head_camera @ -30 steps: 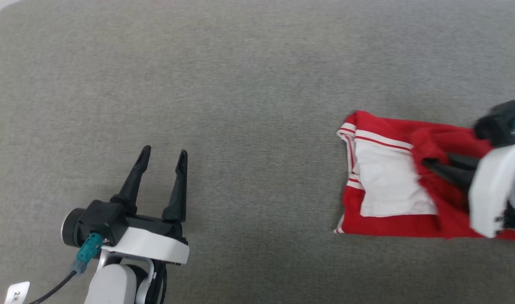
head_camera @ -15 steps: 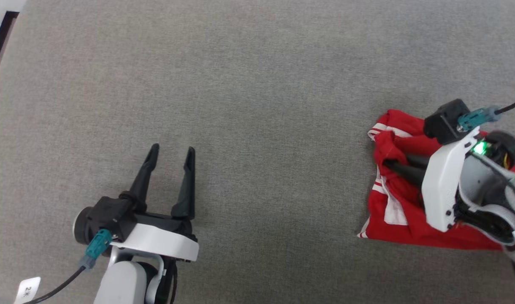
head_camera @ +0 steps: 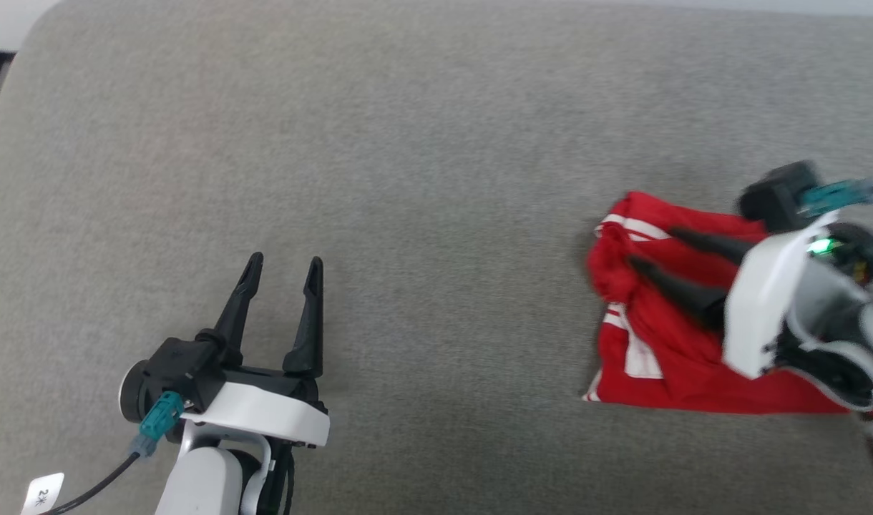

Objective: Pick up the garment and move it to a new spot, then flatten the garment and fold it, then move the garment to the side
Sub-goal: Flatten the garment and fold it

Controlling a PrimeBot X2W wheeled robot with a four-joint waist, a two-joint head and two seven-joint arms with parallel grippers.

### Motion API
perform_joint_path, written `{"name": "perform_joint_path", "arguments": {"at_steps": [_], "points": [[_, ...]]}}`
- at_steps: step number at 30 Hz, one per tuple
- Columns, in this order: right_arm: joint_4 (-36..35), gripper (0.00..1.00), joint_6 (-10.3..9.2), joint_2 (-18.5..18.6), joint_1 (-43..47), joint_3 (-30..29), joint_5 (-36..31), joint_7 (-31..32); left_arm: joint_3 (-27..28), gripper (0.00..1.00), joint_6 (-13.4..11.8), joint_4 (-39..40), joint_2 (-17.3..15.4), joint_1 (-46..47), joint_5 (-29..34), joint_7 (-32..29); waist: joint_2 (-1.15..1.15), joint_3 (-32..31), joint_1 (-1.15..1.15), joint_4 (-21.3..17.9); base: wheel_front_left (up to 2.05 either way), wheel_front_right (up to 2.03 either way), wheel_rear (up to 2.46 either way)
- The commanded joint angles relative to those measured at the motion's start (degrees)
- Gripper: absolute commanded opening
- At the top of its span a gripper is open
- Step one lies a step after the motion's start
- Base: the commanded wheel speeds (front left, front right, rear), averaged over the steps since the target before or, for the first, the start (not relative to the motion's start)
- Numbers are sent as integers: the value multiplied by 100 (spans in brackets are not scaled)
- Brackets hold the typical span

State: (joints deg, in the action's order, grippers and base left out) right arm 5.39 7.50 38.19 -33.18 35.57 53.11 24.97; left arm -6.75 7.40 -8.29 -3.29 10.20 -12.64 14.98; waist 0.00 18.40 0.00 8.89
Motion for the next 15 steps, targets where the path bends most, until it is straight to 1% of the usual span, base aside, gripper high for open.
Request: {"name": "perform_joint_path", "arguments": {"at_steps": [1, 5, 6, 8, 11, 15], "points": [[-96, 100, -2, 135, 109, -130, 111, -108, 11, 100, 10, -11, -45, -54, -28, 26, 0, -133, 0, -160, 0, 0, 0], [-60, 100, -2, 285, 292, -406, 400, -389, -35, 100, 10, -53, -125, -82, -71, 26, 0, -260, 0, -325, 0, 0, 0], [-60, 100, -2, 285, 292, -406, 400, -389, -35, 100, 10, -53, -125, -82, -71, 26, 0, -260, 0, -325, 0, 0, 0], [77, 100, -2, 265, 404, -496, 487, -624, -43, 100, 10, -94, -132, -98, -94, 26, 0, -317, 0, -413, 0, 0, 0], [452, 100, -2, 216, 505, -618, 461, -1176, -79, 100, 10, -167, -142, -91, -126, 26, 0, -384, 0, -523, 0, 0, 0], [1090, 100, -2, 39, 618, -789, 463, -2183, -84, 100, 10, -268, -151, -126, -223, 26, 0, -499, 0, -650, 0, 0, 0]]}}
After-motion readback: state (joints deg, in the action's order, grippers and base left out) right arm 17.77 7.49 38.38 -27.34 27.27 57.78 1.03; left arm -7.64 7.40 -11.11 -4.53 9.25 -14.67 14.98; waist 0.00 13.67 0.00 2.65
